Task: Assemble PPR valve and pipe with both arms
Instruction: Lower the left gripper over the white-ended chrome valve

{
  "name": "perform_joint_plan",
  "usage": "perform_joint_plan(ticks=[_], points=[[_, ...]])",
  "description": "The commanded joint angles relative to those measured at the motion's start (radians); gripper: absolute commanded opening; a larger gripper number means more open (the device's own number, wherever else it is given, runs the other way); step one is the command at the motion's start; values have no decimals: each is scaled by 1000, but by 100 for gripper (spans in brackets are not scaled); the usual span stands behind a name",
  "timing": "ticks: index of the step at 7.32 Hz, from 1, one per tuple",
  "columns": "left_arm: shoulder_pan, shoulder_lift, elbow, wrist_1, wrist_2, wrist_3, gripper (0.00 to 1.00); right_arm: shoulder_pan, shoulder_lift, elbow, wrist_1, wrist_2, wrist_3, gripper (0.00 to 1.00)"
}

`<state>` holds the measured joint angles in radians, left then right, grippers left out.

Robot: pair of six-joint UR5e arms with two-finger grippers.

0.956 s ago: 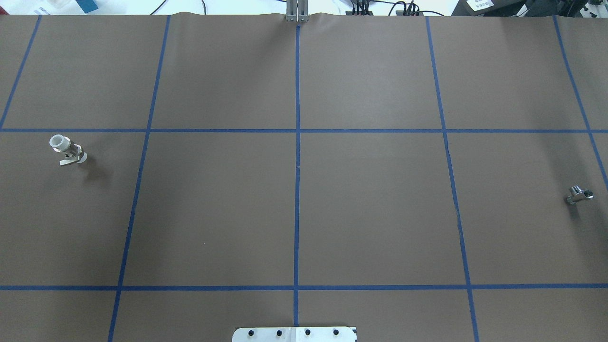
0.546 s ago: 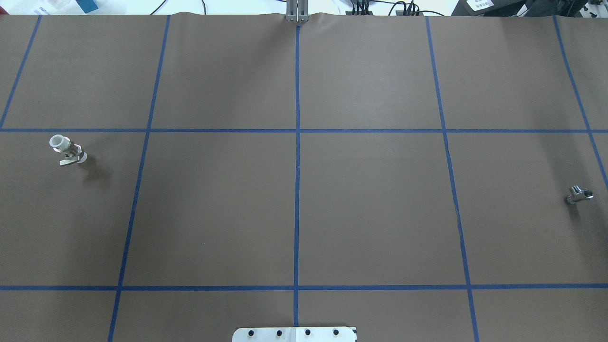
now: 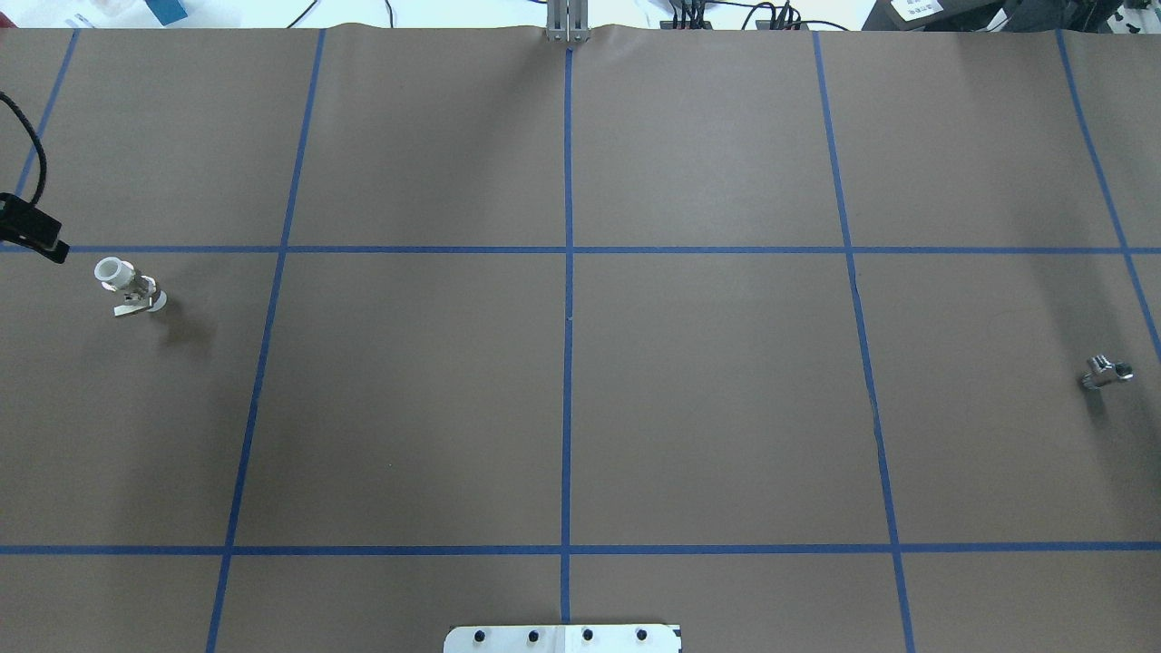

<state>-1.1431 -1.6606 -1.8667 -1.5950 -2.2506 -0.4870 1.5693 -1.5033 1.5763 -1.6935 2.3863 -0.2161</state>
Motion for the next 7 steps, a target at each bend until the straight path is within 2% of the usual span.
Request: perform_joint_plan(ticks=[1,3,7], points=[[51,-22,72,-68,36,-71,99,0,0,1,0,1,0,99],[65,-41,139,-114,36,-71,99,0,0,-1,0,-1,0,99],[91,-59,195,-145,51,-85,99,0,2,-1,0,-1,0,99]])
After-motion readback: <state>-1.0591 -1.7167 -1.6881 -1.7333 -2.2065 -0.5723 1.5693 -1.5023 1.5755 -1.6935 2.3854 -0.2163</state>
